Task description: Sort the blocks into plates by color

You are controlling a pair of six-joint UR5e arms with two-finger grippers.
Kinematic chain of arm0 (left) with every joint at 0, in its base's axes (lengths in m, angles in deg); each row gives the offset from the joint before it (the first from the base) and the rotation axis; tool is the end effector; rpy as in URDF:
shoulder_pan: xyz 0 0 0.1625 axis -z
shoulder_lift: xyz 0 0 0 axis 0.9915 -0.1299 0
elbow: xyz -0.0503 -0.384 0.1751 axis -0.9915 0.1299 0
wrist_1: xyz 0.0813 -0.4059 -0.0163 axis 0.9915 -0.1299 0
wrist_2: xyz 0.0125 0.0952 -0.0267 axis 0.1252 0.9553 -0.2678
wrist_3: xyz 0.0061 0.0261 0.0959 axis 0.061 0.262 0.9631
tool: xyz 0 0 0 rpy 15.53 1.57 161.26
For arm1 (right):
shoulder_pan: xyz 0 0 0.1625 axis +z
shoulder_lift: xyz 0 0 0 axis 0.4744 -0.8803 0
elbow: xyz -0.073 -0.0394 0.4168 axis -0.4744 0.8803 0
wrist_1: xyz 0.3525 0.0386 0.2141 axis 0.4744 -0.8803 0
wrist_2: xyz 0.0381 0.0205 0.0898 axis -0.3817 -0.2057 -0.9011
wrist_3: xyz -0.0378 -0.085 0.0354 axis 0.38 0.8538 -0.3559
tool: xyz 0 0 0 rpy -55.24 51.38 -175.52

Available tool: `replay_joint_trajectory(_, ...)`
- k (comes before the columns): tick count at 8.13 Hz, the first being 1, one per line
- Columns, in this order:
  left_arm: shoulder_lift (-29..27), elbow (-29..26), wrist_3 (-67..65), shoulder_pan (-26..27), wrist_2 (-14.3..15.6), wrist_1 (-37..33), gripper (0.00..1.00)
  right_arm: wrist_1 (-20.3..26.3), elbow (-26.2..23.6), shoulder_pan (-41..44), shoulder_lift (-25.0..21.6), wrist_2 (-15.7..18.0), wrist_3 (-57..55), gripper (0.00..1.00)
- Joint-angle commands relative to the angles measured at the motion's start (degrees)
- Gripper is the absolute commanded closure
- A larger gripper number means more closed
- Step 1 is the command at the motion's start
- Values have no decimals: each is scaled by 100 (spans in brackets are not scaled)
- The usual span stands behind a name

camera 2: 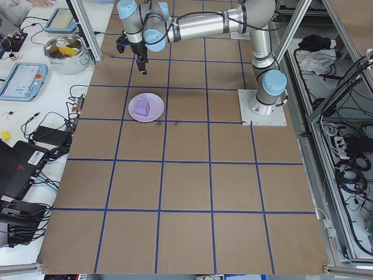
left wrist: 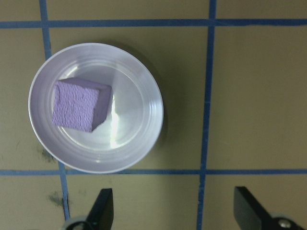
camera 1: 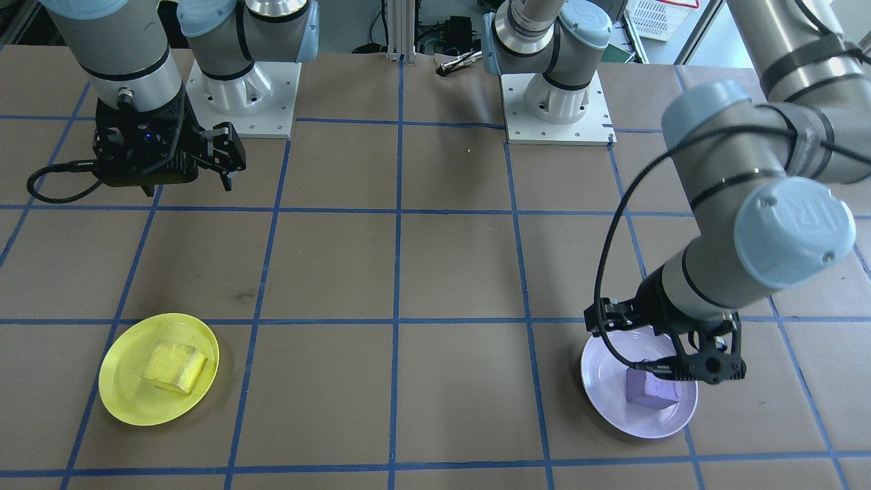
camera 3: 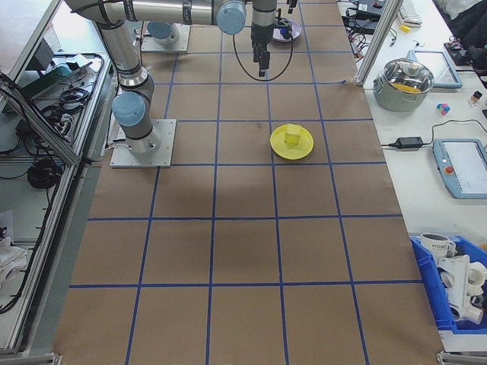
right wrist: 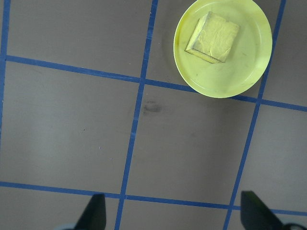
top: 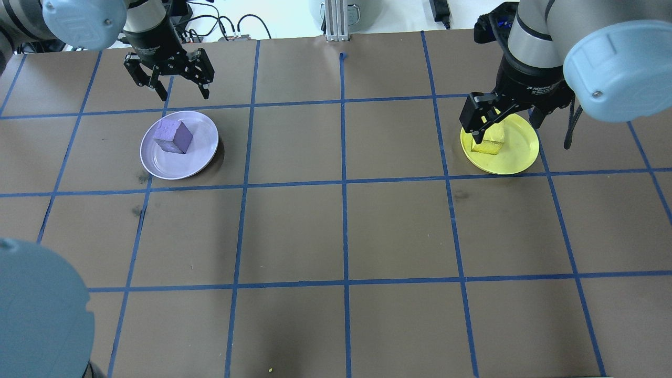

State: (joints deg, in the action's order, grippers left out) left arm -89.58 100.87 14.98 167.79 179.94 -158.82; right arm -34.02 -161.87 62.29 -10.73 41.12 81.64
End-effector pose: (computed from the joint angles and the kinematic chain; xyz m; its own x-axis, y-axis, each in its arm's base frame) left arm -0.0765 -0.6602 0.3885 -0.9997 -0.0163 -0.0199 -0.0179 0.9962 0.0852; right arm 0.1277 -0.4909 0.4572 -0.9784 -0.1789 0.1037 -0.1753 0.9836 0.0427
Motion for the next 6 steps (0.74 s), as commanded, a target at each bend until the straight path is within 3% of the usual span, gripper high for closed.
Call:
replay_joint_trajectory(1,1104,73,-841,386,-424,-300,11,-10,0,0,-9,48,21,0)
replay_joint_trajectory(6,2468,1108,-1142,466,-234,-423,11,-28,0,0,-9,57,74,0)
